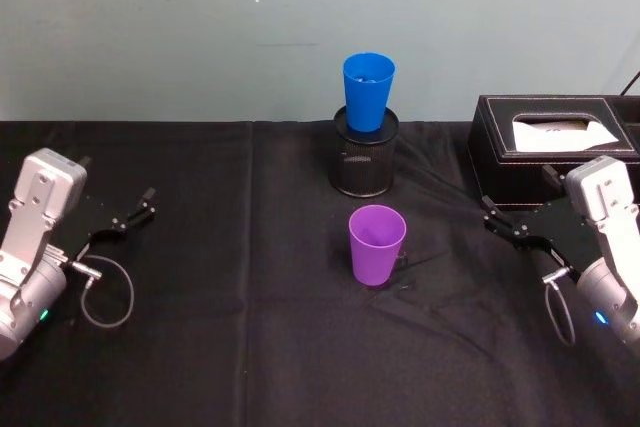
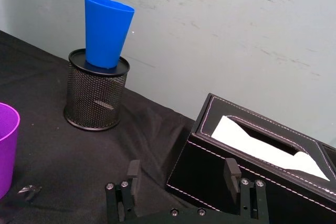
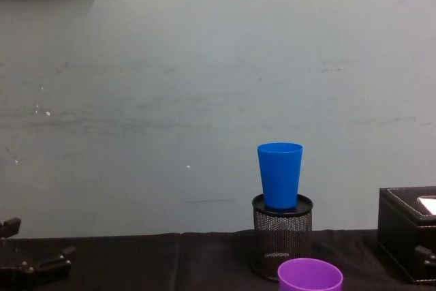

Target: Pick up one cup with a gripper and tap it against the other cup.

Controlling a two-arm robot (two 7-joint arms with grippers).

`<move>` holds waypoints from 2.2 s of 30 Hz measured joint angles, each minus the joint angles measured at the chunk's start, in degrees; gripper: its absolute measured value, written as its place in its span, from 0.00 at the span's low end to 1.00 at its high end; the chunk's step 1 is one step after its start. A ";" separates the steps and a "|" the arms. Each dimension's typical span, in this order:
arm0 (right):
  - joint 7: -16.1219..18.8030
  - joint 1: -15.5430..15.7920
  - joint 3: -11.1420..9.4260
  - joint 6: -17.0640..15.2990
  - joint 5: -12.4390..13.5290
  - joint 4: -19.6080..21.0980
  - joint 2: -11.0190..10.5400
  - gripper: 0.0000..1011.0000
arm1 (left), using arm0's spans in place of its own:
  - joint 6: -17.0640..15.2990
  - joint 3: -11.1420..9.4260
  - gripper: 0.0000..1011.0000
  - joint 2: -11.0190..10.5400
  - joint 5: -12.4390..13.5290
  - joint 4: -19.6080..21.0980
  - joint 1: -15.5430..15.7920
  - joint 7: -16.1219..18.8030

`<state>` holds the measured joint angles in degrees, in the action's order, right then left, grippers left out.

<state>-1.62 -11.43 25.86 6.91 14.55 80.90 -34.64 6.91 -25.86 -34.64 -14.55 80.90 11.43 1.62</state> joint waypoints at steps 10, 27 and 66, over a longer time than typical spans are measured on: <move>0.00 0.00 0.00 0.00 0.00 0.00 0.00 0.99 | 0.00 0.00 0.99 0.00 0.00 0.00 0.00 0.00; 0.00 0.00 0.00 0.00 0.00 0.00 0.00 0.99 | 0.00 0.00 0.99 0.00 0.01 0.00 0.00 0.00; 15.83 5.52 -0.13 2.83 8.41 7.65 -0.93 0.99 | 0.00 0.00 0.99 0.00 0.00 0.00 0.00 0.00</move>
<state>14.21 -5.91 25.74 9.74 22.96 88.55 -35.58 6.91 -25.86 -34.65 -14.55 80.90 11.43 1.62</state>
